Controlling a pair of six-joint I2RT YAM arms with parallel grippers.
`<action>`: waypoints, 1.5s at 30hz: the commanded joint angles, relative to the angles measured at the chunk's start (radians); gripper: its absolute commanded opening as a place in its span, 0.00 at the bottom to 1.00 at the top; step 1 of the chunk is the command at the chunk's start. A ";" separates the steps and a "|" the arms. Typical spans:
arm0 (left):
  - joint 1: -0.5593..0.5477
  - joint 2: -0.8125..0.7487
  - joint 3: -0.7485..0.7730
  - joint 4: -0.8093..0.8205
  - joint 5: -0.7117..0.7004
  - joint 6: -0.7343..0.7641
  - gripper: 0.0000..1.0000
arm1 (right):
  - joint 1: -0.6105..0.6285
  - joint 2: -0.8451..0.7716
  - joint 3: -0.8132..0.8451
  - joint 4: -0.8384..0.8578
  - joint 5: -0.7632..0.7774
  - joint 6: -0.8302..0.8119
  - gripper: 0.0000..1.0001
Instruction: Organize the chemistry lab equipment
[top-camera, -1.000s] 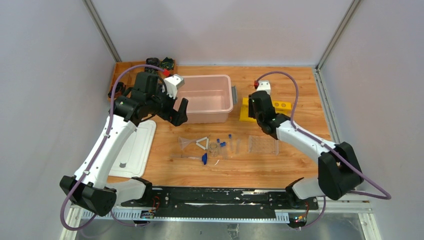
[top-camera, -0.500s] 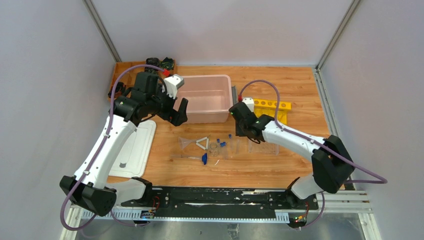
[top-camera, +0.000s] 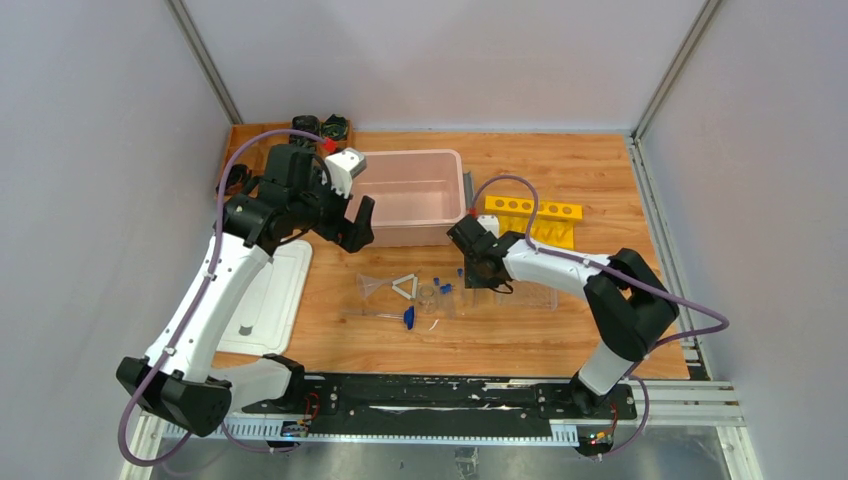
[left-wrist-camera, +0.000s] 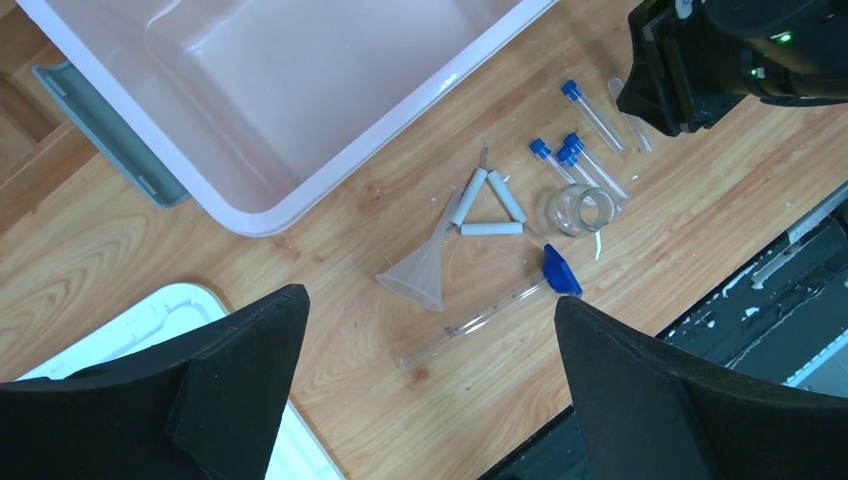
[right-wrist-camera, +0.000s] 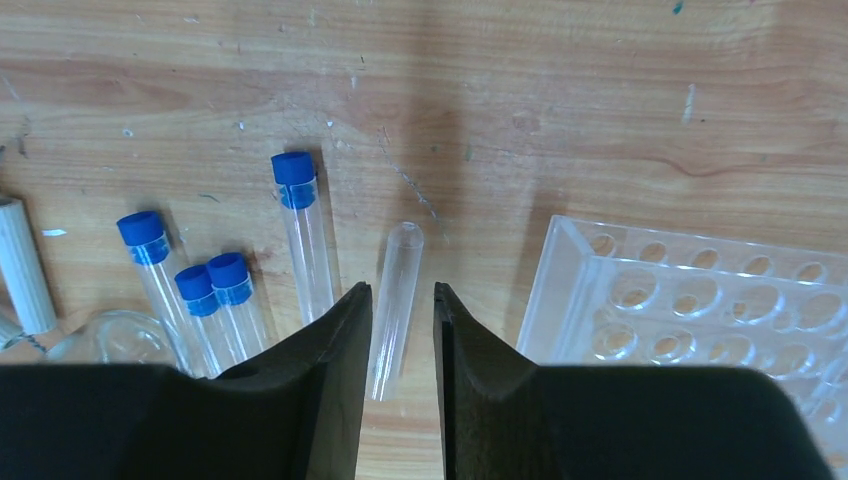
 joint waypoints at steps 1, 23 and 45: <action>0.003 -0.024 0.039 -0.006 -0.006 0.004 1.00 | 0.013 0.039 0.000 -0.004 -0.018 0.032 0.32; 0.002 -0.055 0.059 -0.013 0.066 0.003 1.00 | 0.012 -0.277 0.091 -0.086 0.019 0.036 0.00; 0.001 -0.070 0.036 0.061 0.362 -0.112 0.91 | 0.272 -0.232 0.355 0.477 -0.038 0.041 0.00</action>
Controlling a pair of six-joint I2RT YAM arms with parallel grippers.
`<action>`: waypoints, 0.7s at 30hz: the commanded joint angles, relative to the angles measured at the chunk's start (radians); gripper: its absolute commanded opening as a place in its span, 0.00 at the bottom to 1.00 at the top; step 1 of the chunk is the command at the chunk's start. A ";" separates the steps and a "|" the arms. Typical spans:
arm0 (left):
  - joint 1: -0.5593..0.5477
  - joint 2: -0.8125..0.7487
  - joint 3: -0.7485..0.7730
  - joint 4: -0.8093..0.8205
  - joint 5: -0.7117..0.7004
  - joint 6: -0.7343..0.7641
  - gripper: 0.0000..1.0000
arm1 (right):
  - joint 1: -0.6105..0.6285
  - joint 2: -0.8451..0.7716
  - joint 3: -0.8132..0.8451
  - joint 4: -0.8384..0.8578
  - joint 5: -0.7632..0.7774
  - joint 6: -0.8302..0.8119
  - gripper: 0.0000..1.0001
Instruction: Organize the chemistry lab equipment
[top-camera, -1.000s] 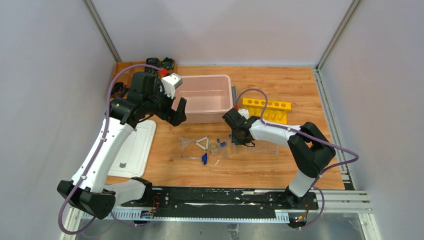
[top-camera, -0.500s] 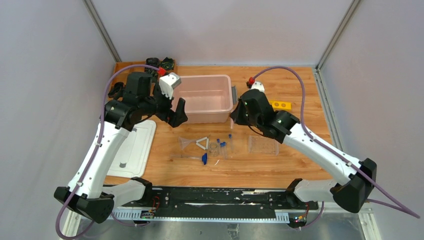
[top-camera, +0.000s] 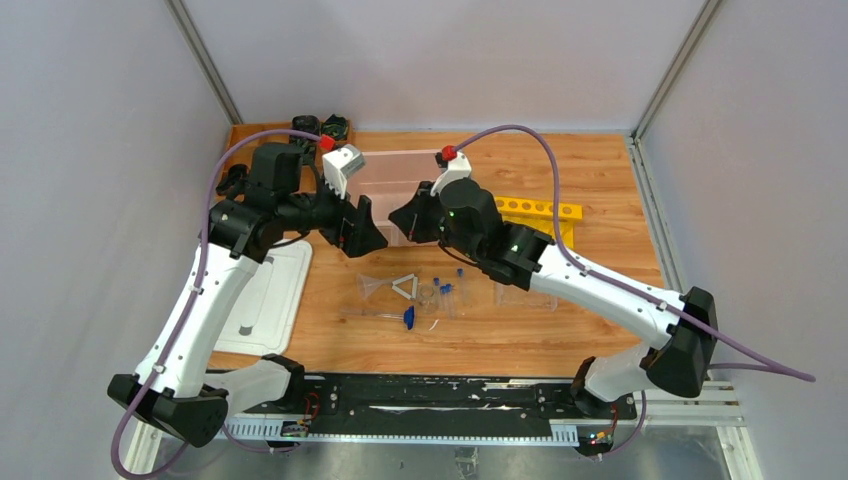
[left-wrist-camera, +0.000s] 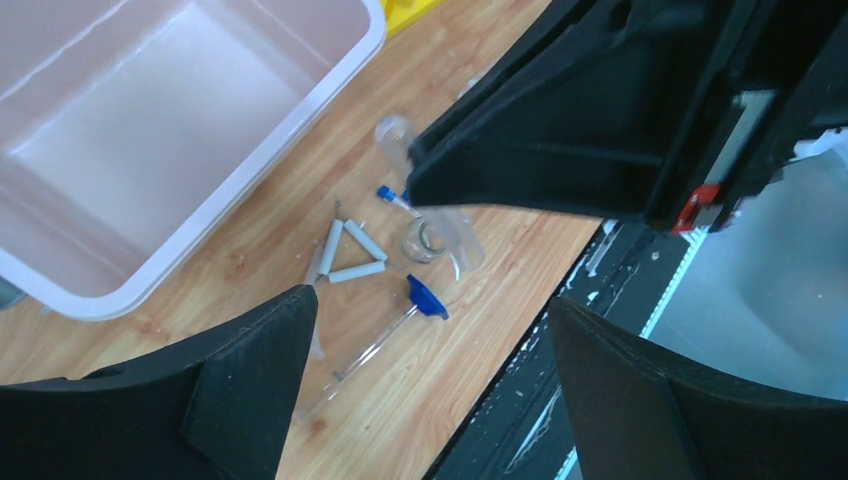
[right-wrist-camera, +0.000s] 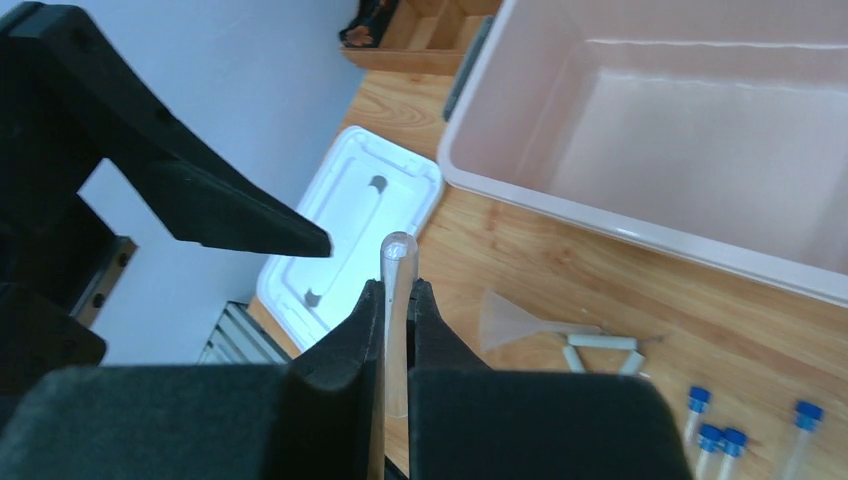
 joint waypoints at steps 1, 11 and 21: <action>0.001 -0.018 -0.005 0.059 0.060 -0.040 0.90 | 0.042 0.014 0.049 0.160 0.012 0.048 0.00; 0.001 -0.003 -0.022 0.082 0.065 -0.064 0.55 | 0.074 0.007 0.032 0.221 0.040 0.056 0.00; 0.002 0.003 -0.041 0.085 0.072 -0.072 0.38 | 0.083 0.008 0.022 0.256 0.037 0.061 0.00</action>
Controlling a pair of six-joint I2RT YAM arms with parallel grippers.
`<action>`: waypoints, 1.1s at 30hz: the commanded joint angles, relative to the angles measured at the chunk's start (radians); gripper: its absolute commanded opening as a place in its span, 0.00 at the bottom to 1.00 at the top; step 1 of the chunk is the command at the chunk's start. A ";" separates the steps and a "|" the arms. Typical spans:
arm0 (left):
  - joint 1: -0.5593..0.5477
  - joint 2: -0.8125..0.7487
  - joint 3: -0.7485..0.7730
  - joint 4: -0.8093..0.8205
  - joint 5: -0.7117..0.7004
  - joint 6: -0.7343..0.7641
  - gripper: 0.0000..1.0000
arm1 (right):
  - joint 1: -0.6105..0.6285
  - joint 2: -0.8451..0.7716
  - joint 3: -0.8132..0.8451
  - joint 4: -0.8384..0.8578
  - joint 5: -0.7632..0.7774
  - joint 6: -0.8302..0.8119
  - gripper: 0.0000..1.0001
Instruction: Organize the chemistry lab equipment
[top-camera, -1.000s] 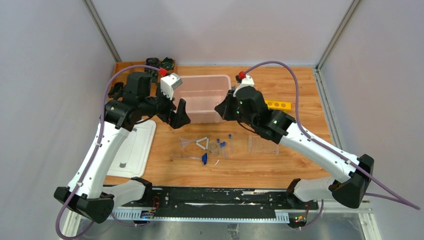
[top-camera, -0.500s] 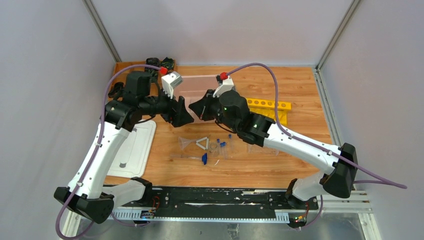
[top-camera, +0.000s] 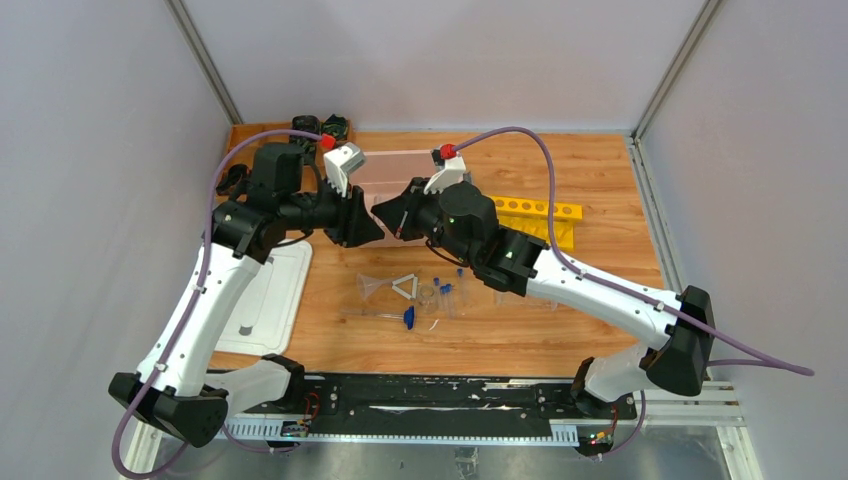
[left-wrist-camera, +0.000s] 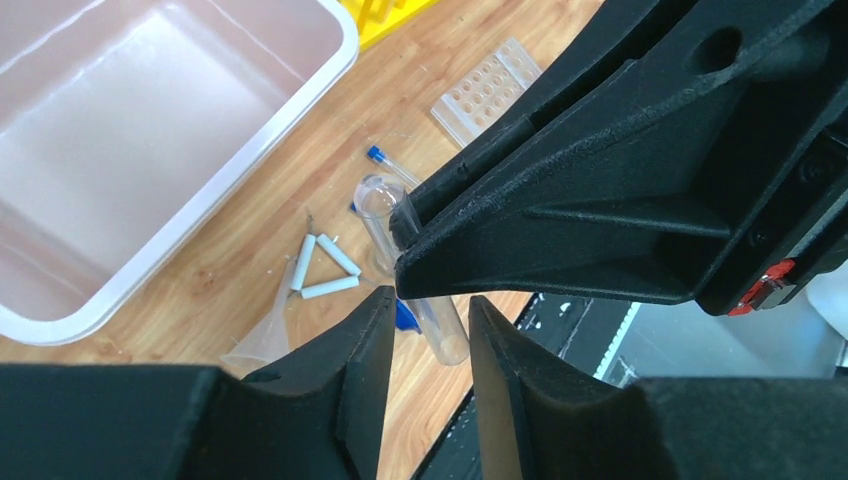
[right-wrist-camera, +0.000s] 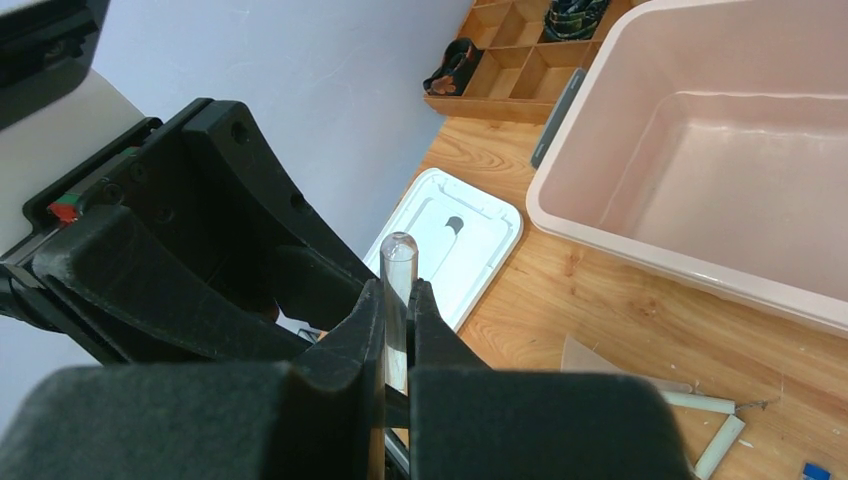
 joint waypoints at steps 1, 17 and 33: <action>0.002 0.005 -0.018 0.020 0.015 -0.008 0.35 | 0.019 -0.012 0.017 0.061 0.019 0.014 0.00; 0.002 -0.033 -0.059 0.008 0.027 0.156 0.01 | -0.122 0.076 0.256 -0.387 -0.301 0.020 0.55; 0.002 -0.078 -0.079 -0.029 0.025 0.273 0.00 | -0.147 0.191 0.390 -0.473 -0.500 -0.035 0.30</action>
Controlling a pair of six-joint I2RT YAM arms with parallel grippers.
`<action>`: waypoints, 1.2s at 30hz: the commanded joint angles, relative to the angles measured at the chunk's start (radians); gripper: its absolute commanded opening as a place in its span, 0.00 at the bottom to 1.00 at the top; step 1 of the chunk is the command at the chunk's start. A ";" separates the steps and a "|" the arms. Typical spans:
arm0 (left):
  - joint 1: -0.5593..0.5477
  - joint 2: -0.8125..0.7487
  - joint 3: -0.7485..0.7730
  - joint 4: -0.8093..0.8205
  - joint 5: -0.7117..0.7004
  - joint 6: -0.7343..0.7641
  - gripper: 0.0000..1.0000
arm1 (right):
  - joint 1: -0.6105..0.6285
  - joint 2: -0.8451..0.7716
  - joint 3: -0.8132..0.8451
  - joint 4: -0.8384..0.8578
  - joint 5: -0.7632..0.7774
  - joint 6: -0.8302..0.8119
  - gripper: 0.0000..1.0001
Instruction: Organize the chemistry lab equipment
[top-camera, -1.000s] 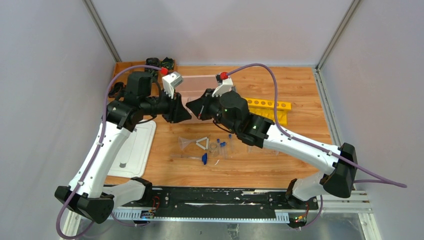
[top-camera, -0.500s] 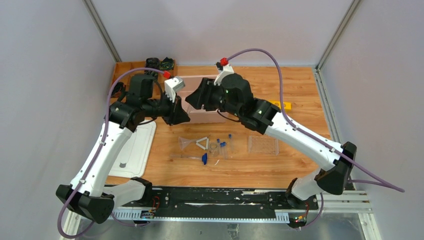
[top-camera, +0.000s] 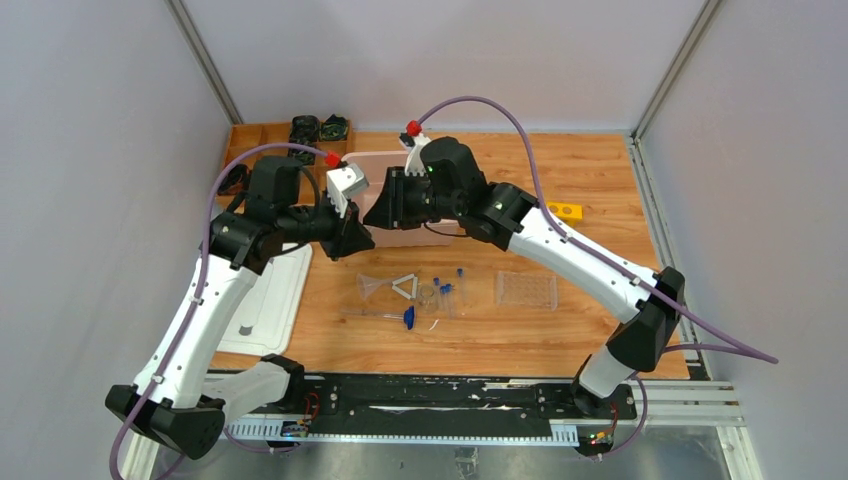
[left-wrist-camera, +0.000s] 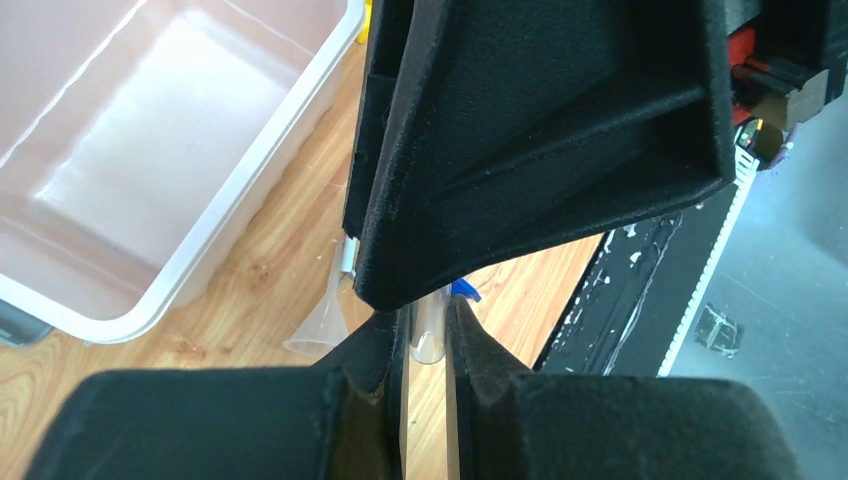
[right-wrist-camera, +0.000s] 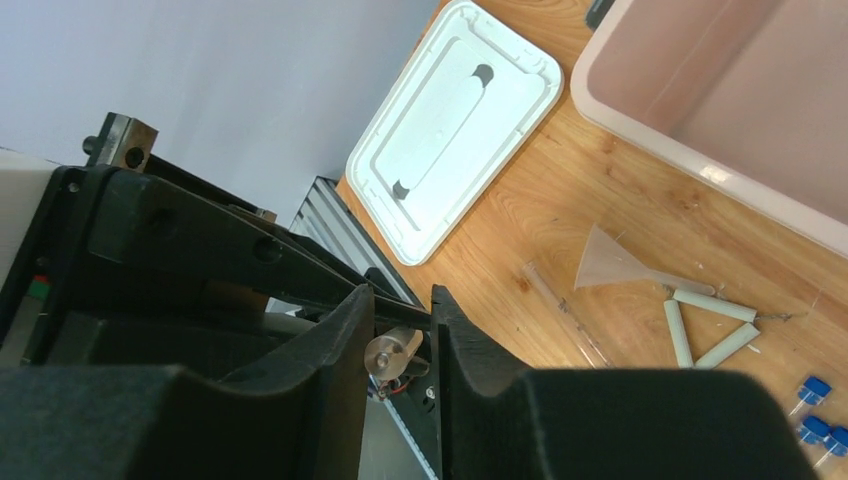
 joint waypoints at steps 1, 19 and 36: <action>-0.005 -0.020 -0.003 0.008 0.015 0.037 0.00 | -0.012 -0.005 0.035 -0.029 -0.045 -0.017 0.27; -0.004 0.016 0.029 0.008 -0.190 -0.010 1.00 | -0.273 -0.240 -0.144 -0.216 0.145 -0.184 0.00; -0.005 0.050 0.031 0.006 -0.272 -0.037 1.00 | -0.629 -0.426 -0.528 -0.128 0.726 -0.390 0.00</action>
